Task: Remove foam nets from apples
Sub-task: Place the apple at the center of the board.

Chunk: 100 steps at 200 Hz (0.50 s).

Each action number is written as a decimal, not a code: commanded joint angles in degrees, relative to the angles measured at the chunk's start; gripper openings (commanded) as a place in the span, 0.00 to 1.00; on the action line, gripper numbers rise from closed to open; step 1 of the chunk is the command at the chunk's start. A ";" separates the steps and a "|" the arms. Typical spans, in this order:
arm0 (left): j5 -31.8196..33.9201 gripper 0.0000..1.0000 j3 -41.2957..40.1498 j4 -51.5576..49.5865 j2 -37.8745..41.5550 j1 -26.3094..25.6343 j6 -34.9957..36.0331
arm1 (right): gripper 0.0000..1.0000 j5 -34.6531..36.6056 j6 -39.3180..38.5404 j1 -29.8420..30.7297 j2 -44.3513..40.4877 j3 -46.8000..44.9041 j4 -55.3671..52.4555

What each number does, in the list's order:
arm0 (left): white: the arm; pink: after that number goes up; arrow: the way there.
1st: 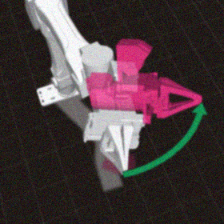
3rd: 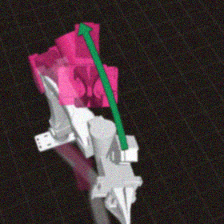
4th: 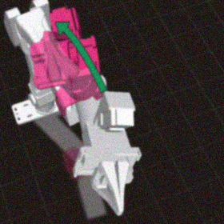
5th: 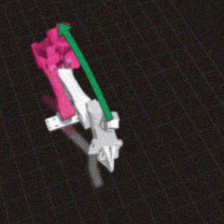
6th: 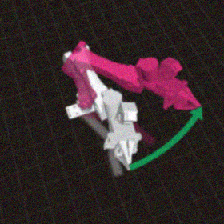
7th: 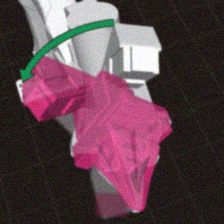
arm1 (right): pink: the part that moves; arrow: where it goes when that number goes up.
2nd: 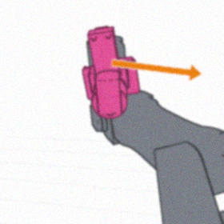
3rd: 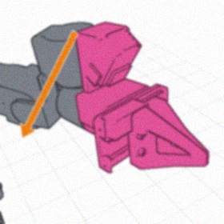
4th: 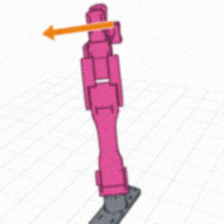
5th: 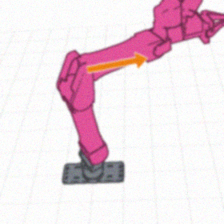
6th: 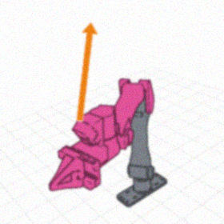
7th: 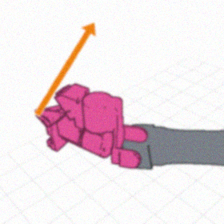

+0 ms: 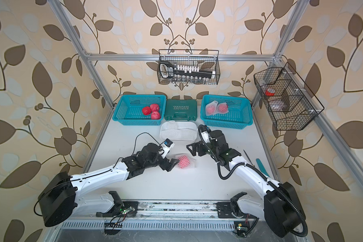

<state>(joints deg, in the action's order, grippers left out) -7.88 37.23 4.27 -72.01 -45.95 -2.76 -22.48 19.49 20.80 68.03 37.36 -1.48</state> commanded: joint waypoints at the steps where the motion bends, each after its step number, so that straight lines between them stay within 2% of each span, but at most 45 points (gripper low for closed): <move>1: -4.33 0.88 3.57 1.71 -1.86 -2.05 2.31 | 0.95 -11.00 6.97 -4.87 -0.09 -4.40 1.75; 20: -4.77 0.86 3.99 2.26 -3.57 -2.80 2.44 | 0.93 -15.54 8.51 -6.61 -0.27 -7.80 3.34; 75: -1.23 0.81 2.93 3.77 -6.87 -2.74 1.63 | 0.93 -17.66 10.78 -6.59 4.23 -13.20 5.54; 100: -0.27 0.81 1.91 5.48 -7.23 -2.76 1.20 | 0.93 -20.84 13.95 -6.59 7.32 -15.24 12.11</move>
<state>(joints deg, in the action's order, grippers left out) -9.87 39.33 6.24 -79.26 -48.73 -1.54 -38.63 30.13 14.33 72.93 24.16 4.34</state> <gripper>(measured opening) 0.811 0.931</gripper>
